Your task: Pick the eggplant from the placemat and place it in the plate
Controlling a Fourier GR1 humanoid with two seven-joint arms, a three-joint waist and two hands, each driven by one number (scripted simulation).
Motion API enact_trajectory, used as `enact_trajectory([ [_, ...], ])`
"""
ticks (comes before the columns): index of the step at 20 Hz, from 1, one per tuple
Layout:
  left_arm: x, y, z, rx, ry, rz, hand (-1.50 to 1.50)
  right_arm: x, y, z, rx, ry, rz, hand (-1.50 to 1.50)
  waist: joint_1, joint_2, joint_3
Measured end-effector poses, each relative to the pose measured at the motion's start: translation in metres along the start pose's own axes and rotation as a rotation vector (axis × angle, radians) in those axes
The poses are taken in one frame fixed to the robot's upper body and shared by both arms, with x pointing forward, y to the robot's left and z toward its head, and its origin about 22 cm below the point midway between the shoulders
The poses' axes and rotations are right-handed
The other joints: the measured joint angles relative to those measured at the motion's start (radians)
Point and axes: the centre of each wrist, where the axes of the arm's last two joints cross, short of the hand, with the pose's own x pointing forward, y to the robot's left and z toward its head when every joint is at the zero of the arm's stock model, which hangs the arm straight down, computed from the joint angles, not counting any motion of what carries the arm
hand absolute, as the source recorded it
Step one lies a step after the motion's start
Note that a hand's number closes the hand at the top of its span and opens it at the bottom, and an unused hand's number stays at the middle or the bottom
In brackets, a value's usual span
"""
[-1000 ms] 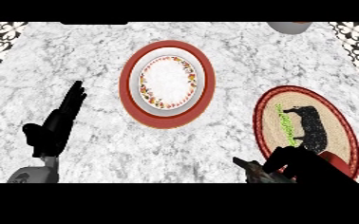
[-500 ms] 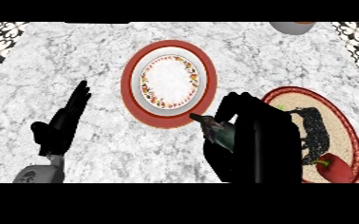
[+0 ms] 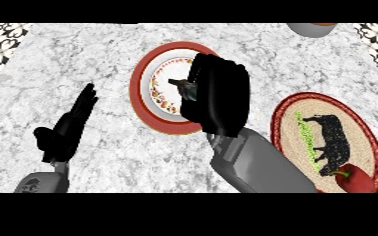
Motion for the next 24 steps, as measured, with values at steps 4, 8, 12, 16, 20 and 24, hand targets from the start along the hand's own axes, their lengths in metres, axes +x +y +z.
enact_trajectory([
  [4, 0.005, 0.007, -0.001, 0.001, -0.01, -0.005, 0.0, 0.01, 0.022, -0.022, 0.018, 0.004, -0.013, 1.5, 0.006, 0.001, 0.0],
  [8, 0.008, 0.004, -0.003, -0.011, -0.012, -0.008, 0.0, 0.005, 0.043, -0.04, -0.001, 0.048, -0.07, 1.5, 0.016, 0.005, 0.0],
  [12, 0.005, 0.001, -0.002, -0.015, -0.012, -0.007, 0.0, -0.002, 0.058, -0.049, -0.036, 0.107, -0.132, -1.5, 0.024, 0.006, 0.0],
  [16, 0.007, -0.001, -0.005, -0.026, -0.019, -0.01, 0.0, -0.007, 0.073, -0.059, -0.024, 0.17, -0.155, -1.5, 0.033, 0.008, 0.0],
  [20, 0.006, -0.004, -0.006, -0.029, -0.019, -0.006, 0.0, -0.012, 0.08, -0.065, -0.051, 0.223, -0.237, -1.5, 0.036, 0.009, 0.0],
  [24, 0.007, 0.001, -0.007, -0.014, -0.022, -0.005, 0.0, -0.017, 0.078, -0.068, -0.142, 0.25, -0.369, -1.5, 0.022, 0.005, 0.001],
])
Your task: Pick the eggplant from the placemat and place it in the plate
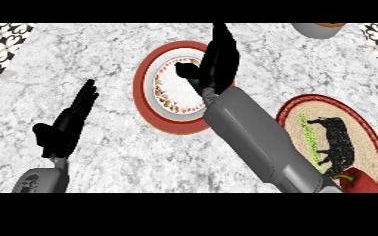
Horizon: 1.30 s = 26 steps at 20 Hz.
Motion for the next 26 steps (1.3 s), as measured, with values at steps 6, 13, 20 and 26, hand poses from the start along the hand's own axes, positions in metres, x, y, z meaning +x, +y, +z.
enact_trajectory([
  [6, -0.01, 0.009, 0.009, 0.025, 0.026, 0.005, 0.0, -0.011, -0.015, 0.006, -0.057, 0.045, -0.243, -1.5, -0.031, -0.007, 0.001],
  [13, -0.013, 0.012, 0.014, 0.048, 0.033, 0.005, 0.0, -0.071, -0.053, 0.035, -0.094, 0.05, -0.399, -1.5, -0.052, -0.011, 0.001],
  [20, -0.009, 0.012, 0.016, 0.041, 0.035, 0.008, 0.0, -0.13, -0.105, 0.064, -0.066, 0.007, -0.42, -1.5, -0.052, -0.01, 0.001],
  [26, -0.013, 0.011, 0.018, 0.046, 0.031, 0.004, 0.0, -0.174, -0.118, 0.075, -0.022, -0.004, -0.386, -1.5, -0.049, -0.01, 0.001],
])
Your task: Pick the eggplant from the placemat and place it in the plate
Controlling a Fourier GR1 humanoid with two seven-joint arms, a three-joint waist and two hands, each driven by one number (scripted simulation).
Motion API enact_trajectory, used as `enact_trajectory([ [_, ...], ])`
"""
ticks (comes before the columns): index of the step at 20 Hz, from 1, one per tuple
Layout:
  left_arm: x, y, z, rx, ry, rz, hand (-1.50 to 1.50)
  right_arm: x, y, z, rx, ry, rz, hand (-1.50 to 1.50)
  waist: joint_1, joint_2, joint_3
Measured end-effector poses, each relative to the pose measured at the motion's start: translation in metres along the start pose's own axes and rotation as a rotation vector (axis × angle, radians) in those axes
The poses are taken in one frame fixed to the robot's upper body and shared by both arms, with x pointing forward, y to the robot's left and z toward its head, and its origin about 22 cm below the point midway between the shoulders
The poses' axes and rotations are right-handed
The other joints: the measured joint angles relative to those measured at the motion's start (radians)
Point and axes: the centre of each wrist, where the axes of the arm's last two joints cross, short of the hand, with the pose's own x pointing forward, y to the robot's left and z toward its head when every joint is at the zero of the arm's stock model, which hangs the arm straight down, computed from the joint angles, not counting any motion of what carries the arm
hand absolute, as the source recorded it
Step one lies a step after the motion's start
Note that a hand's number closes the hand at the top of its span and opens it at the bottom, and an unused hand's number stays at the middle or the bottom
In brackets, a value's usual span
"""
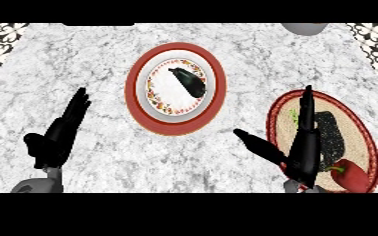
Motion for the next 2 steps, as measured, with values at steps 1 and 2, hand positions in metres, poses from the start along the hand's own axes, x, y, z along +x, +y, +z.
enact_trajectory([
  [1, 0.0025, -0.0051, -0.0019, 0.001, -0.001, 0.0, 0.0, -0.0056, -0.0052, 0.0027, 0.005, -0.001, 0.003, -1.5, 0.0, 0.0, 0.0],
  [2, 0.0026, -0.0052, -0.0013, 0.0, 0.001, 0.001, 0.0, -0.0127, -0.0104, 0.0037, 0.008, -0.002, 0.007, -1.5, 0.0, 0.0, 0.0],
])
